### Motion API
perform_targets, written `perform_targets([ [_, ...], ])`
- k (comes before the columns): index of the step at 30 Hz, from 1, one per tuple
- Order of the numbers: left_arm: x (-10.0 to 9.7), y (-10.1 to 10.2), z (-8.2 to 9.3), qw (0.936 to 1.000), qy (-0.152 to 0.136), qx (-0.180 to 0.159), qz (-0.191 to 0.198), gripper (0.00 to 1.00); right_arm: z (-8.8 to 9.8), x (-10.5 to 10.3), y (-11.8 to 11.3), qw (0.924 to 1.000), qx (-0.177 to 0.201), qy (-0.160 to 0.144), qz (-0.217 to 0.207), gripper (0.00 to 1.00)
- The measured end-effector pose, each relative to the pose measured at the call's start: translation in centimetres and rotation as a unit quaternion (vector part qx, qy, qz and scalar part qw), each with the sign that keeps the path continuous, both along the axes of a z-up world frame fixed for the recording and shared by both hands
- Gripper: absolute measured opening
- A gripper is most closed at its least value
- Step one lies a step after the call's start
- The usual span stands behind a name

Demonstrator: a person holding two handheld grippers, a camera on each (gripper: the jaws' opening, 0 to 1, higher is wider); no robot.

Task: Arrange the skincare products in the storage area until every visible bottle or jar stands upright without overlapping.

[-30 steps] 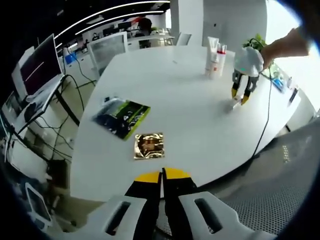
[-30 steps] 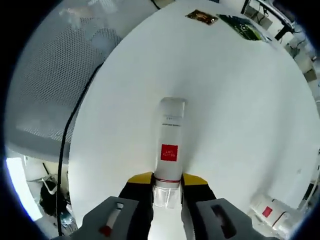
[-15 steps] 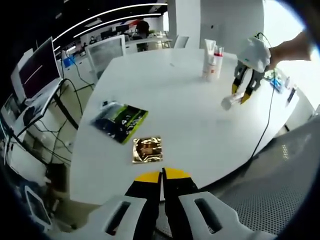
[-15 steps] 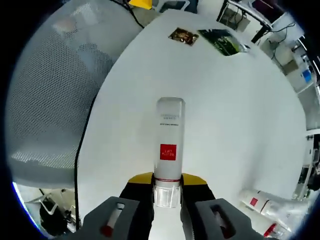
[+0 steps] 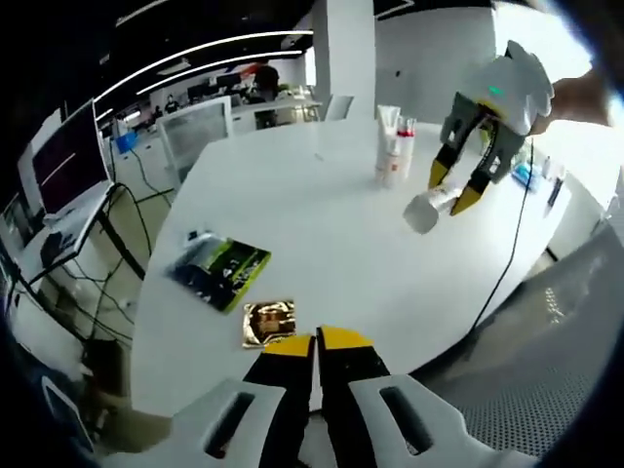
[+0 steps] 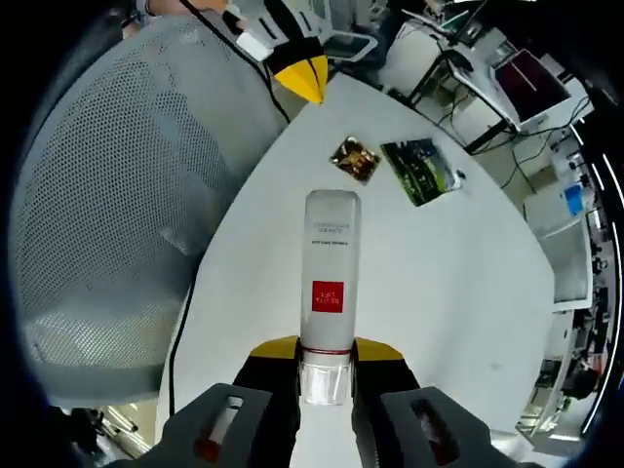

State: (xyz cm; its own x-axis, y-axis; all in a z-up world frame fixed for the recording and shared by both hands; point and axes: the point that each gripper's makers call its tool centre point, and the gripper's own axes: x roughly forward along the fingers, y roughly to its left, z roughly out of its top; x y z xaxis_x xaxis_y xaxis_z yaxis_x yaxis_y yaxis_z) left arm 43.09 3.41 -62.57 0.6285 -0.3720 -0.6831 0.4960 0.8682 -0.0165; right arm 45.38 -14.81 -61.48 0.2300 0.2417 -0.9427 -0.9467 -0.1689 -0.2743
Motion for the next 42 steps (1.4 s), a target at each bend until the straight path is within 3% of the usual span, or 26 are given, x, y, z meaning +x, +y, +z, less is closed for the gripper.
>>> perform_targets([
  [2,0.5,-0.4,0.9,0.9995,-0.027,-0.012,-0.007,0.03,0.5,0.0,0.3,1.0,0.0,-0.005,0.004,0.11],
  [6,0.7,-0.2,1.5,0.9994,-0.025,-0.025,0.004,0.05,2.1,0.3,1.2,0.9996,0.013,-0.023,0.012,0.11],
  [9,1.4,-0.6,3.3,0.9979,-0.037,-0.051,0.015,0.09,3.2,0.8,1.7,0.9988,0.016,-0.041,0.023,0.11],
  [11,2.5,-2.2,5.8,0.9935,-0.062,-0.095,0.008,0.13,4.4,1.4,2.1,0.9969,0.017,-0.067,0.039,0.11],
  [14,2.9,-5.3,8.7,0.9833,-0.072,-0.165,-0.026,0.2,6.0,2.0,2.3,0.9941,0.022,-0.095,0.047,0.11],
  [16,2.9,-7.5,10.6,0.9668,-0.074,-0.243,-0.029,0.23,7.0,2.1,2.2,0.9926,0.025,-0.11,0.046,0.11],
  [17,2.4,-8.8,11.6,0.9483,-0.054,-0.312,-0.024,0.24,7.3,2.0,2.1,0.9922,0.024,-0.114,0.045,0.11],
  [18,2.4,-8.5,11.3,0.9465,-0.042,-0.32,-0.001,0.18,7.7,2.5,0.7,0.9901,-0.009,-0.136,0.034,0.11],
  [19,1.7,-9.0,11.4,0.9272,-0.035,-0.373,-0.007,0.15,7.9,2.1,1.2,0.9898,0.009,-0.134,0.049,0.11],
  [20,1.6,-8.9,11.4,0.9186,-0.038,-0.393,-0.003,0.14,8.0,1.9,1.1,0.9899,0.009,-0.133,0.048,0.11],
  [21,1.4,-8.5,10.9,0.9077,-0.023,-0.419,0.009,0.18,8.1,1.6,1.0,0.9894,0.01,-0.136,0.05,0.11],
  [23,1.0,-8.7,10.8,0.9019,0.017,-0.432,-0.004,0.36,8.3,1.7,0.5,0.9888,0.011,-0.144,0.037,0.11],
  [24,1.6,-8.7,12.4,0.8834,-0.009,-0.468,-0.001,0.49,8.3,1.6,0.2,0.9889,0.013,-0.145,0.028,0.11],
  [25,1.9,-8.5,13.4,0.8721,-0.032,-0.488,0.0,0.56,8.5,1.6,-0.1,0.9884,0.014,-0.149,0.024,0.11],
  [26,1.6,-8.6,13.8,0.8664,-0.03,-0.499,-0.005,0.59,8.8,1.6,-0.3,0.9876,0.018,-0.154,0.02,0.11],
  [27,1.1,-8.8,14.0,0.8652,-0.023,-0.501,-0.012,0.59,9.2,1.5,-0.6,0.9875,0.028,-0.155,0.005,0.11],
  [28,0.7,-9.0,13.9,0.8691,-0.023,-0.493,-0.025,0.57,9.4,1.5,-0.6,0.9873,0.032,-0.155,0.002,0.11],
  [29,0.3,-9.7,13.7,0.8785,-0.027,-0.475,-0.047,0.55,10.0,1.4,-0.8,0.9854,0.037,-0.166,0.007,0.11],
  [31,-0.4,-10.8,13.4,0.8852,-0.021,-0.459,-0.074,0.56,10.4,1.3,-0.9,0.9839,0.029,-0.175,0.015,0.11],
  [32,-0.7,-11.3,13.3,0.8853,-0.014,-0.457,-0.083,0.57,10.8,1.3,-0.5,0.9793,0.015,-0.197,0.045,0.11],
  [35,-1.5,-12.4,13.5,0.8813,-0.005,-0.461,-0.105,0.6,10.6,0.5,0.3,0.972,-0.013,-0.211,0.102,0.11],
  [39,-2.0,-12.7,12.9,0.8876,0.004,-0.446,-0.114,0.58,9.9,-1.2,1.6,0.951,-0.055,-0.229,0.2,0.11],
  [42,-2.1,-12.8,12.6,0.8864,0.02,-0.449,-0.113,0.53,9.6,-2.4,2.5,0.9354,-0.073,-0.231,0.257,0.11],
])
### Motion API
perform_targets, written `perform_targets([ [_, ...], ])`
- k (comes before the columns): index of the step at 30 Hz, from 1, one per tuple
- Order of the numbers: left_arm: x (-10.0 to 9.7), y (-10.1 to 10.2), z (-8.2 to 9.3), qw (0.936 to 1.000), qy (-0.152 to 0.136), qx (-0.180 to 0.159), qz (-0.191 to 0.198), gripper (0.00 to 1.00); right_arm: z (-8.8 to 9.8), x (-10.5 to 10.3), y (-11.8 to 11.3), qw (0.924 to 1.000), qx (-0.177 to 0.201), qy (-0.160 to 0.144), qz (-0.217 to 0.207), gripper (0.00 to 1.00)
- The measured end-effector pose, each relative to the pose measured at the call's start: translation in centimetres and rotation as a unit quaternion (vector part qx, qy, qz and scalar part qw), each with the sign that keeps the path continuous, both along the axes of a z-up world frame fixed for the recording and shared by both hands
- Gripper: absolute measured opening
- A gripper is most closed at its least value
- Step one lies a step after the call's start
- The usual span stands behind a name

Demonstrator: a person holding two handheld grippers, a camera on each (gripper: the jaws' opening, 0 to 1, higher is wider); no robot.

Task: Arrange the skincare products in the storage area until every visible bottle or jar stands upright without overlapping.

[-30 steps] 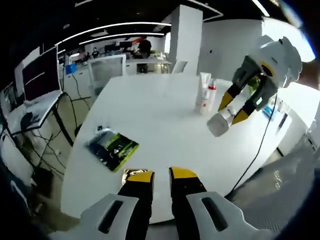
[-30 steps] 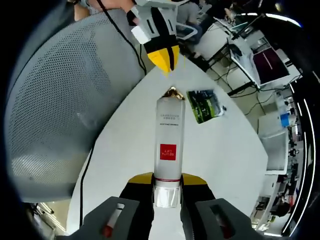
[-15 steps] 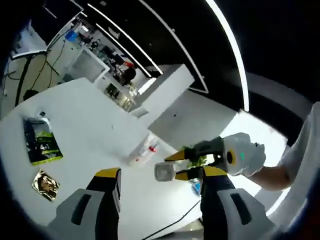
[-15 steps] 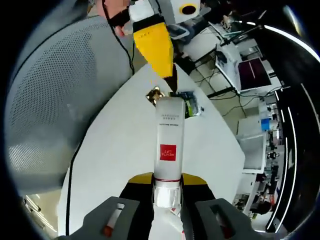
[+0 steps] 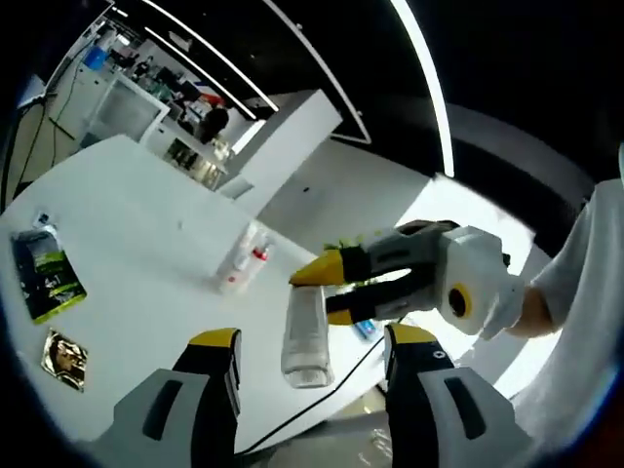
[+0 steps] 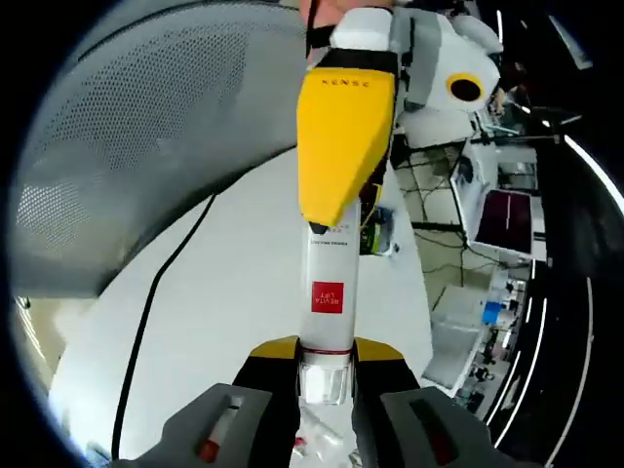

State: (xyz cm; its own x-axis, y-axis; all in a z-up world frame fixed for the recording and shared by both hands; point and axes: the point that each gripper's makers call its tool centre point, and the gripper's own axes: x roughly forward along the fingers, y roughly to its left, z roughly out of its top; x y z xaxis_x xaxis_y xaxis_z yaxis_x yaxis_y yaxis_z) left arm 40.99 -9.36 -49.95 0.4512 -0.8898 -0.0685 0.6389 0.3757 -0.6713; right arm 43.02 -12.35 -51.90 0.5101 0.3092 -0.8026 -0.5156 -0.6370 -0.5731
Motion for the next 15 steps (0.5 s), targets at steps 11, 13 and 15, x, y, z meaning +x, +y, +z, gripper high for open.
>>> perform_targets([
  [11,-1.1,-0.9,-2.0,0.998,0.015,0.05,-0.036,0.32,0.0,-1.5,2.0,0.9955,-0.031,-0.019,0.087,0.11],
  [13,-1.3,-1.0,-2.2,0.9976,0.023,0.05,-0.042,0.29,-0.1,-1.5,2.1,0.9939,-0.042,-0.029,0.098,0.11],
  [15,-1.6,-1.2,-2.4,0.9969,0.028,0.055,-0.049,0.25,-0.1,-1.6,2.3,0.9931,-0.043,-0.033,0.105,0.11],
])
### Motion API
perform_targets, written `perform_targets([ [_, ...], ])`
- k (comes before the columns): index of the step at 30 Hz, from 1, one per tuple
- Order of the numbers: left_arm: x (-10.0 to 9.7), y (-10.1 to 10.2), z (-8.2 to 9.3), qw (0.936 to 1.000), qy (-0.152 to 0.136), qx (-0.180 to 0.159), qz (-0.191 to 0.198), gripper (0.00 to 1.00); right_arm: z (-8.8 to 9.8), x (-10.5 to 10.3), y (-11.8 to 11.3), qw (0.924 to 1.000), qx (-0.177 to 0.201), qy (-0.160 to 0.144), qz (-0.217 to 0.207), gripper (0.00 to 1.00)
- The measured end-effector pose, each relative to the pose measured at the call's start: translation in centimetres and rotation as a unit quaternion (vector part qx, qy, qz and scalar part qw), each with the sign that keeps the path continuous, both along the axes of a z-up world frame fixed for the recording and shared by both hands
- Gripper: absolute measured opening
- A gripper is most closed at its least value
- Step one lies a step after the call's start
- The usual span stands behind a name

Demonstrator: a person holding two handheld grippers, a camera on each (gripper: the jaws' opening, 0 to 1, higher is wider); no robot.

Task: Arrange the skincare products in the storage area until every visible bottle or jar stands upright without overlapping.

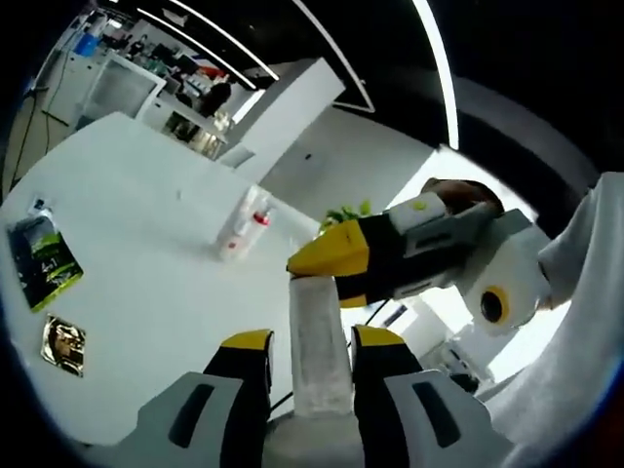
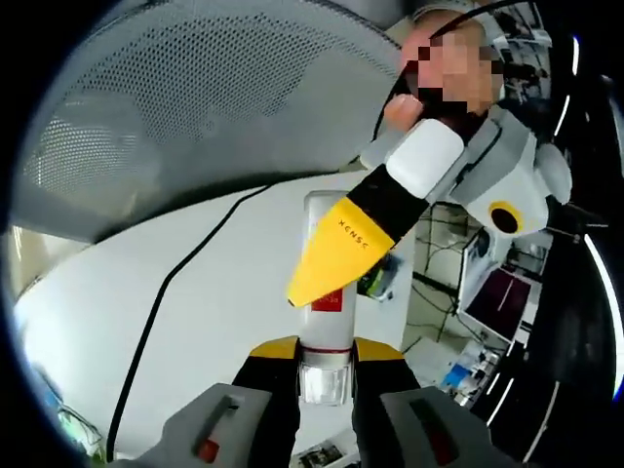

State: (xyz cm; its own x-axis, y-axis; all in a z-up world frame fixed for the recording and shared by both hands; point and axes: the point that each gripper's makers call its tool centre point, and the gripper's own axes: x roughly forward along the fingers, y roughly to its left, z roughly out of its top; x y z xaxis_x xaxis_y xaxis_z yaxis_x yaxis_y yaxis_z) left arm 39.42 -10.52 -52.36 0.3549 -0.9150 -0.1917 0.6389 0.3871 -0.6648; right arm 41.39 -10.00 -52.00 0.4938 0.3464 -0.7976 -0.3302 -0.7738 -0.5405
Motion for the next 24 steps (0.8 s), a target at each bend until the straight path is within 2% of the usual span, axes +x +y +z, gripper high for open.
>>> perform_targets([
  [2,-0.2,-0.1,-0.2,1.0,0.002,0.006,-0.006,0.2,-0.1,-0.2,0.2,0.9999,-0.005,-0.007,0.012,0.11],
  [6,-0.8,-0.3,-1.2,0.9991,0.002,0.035,-0.024,0.21,-0.2,-0.8,0.7,0.9992,-0.01,-0.016,0.034,0.11],
  [9,-0.9,-0.1,-0.9,0.9986,-0.021,0.042,-0.025,0.21,0.0,-0.7,0.8,0.9992,-0.006,-0.02,0.034,0.12],
  [12,-0.6,0.2,-0.5,0.999,-0.024,0.03,-0.024,0.2,0.3,-0.5,0.8,0.9993,0.003,-0.024,0.029,0.12],
  [16,-0.6,0.2,-0.2,0.9986,-0.038,0.031,-0.021,0.2,0.8,-0.3,1.0,0.999,0.036,-0.025,0.0,0.14],
  [20,-0.9,0.0,-0.3,0.9984,-0.036,0.032,-0.028,0.2,1.3,-0.3,1.2,0.9972,0.069,-0.022,-0.019,0.27],
  [24,-0.8,0.1,-0.1,0.9989,-0.032,0.023,-0.024,0.2,1.6,-0.2,1.0,0.995,0.091,-0.017,-0.036,0.33],
])
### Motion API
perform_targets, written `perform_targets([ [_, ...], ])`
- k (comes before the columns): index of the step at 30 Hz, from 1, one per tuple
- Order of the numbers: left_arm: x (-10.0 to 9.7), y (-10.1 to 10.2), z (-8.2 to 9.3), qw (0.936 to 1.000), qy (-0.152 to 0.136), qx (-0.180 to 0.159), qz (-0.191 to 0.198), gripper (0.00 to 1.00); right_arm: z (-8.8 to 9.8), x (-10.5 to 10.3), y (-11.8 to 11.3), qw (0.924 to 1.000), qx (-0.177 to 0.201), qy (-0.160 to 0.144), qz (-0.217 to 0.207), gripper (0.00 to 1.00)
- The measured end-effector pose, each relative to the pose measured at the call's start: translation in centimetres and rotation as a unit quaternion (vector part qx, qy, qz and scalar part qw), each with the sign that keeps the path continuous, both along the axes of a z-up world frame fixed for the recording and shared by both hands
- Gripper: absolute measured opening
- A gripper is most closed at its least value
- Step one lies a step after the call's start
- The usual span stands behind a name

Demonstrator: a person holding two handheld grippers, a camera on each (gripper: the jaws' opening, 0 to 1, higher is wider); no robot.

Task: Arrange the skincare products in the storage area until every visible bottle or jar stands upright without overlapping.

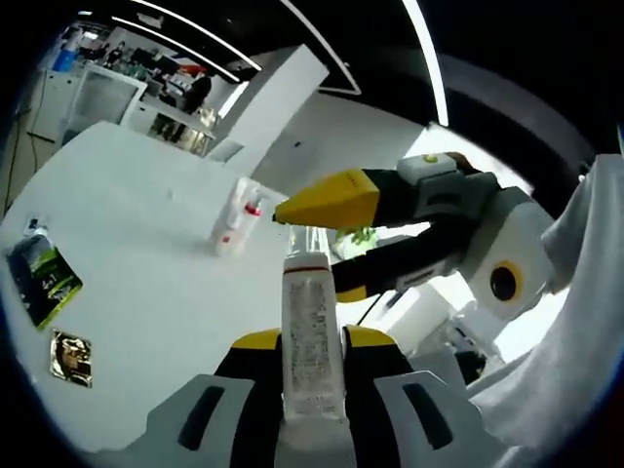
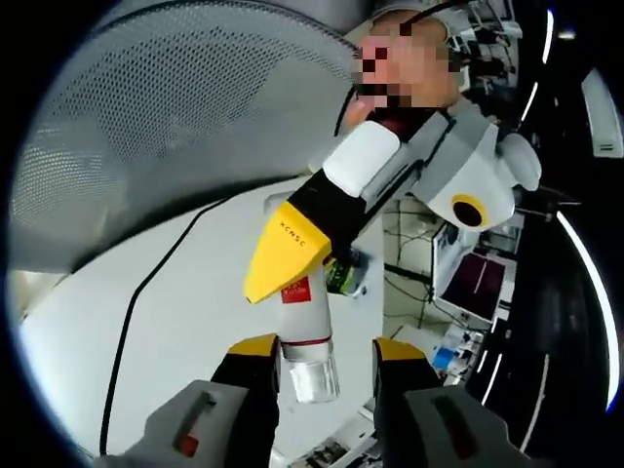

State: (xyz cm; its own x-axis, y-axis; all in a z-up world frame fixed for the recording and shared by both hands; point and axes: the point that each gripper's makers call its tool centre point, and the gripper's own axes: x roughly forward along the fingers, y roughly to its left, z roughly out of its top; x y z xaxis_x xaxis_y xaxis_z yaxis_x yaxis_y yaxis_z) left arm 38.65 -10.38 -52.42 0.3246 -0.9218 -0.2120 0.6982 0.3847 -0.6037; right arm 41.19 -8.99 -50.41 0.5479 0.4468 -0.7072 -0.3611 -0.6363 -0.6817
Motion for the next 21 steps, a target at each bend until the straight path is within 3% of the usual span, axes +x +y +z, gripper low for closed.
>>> perform_targets([
  [3,0.4,0.3,0.3,0.9997,0.013,-0.018,0.011,0.2,0.4,0.4,-0.6,0.9983,0.04,0.015,-0.04,0.39],
  [6,0.8,0.6,0.7,0.9991,0.017,-0.033,0.022,0.2,0.7,0.6,-0.7,0.9961,0.067,0.017,-0.054,0.43],
  [9,1.1,0.8,1.0,0.9983,0.023,-0.045,0.031,0.2,0.8,0.8,-1.4,0.9902,0.1,0.036,-0.091,0.43],
  [10,1.2,0.9,1.0,0.9981,0.023,-0.046,0.034,0.2,0.8,0.8,-1.7,0.9844,0.12,0.059,-0.114,0.44],
  [13,1.5,1.2,1.6,0.9973,0.014,-0.056,0.047,0.2,2.3,1.3,-1.6,0.9497,0.226,0.125,-0.177,0.45],
  [16,1.8,1.6,2.0,0.9961,0.009,-0.066,0.058,0.2,2.7,1.9,-2.8,0.9156,0.277,0.166,-0.24,0.46],
  [18,2.1,1.9,2.3,0.9949,0.008,-0.076,0.065,0.2,2.3,1.9,-3.3,0.9011,0.289,0.189,-0.263,0.48],
  [20,2.2,2.0,2.5,0.9943,0.007,-0.082,0.069,0.2,1.6,1.5,-3.6,0.8715,0.315,0.23,-0.298,0.5],
  [21,2.2,2.0,2.6,0.9942,0.006,-0.082,0.07,0.2,1.3,1.3,-3.8,0.8511,0.331,0.256,-0.317,0.51],
])
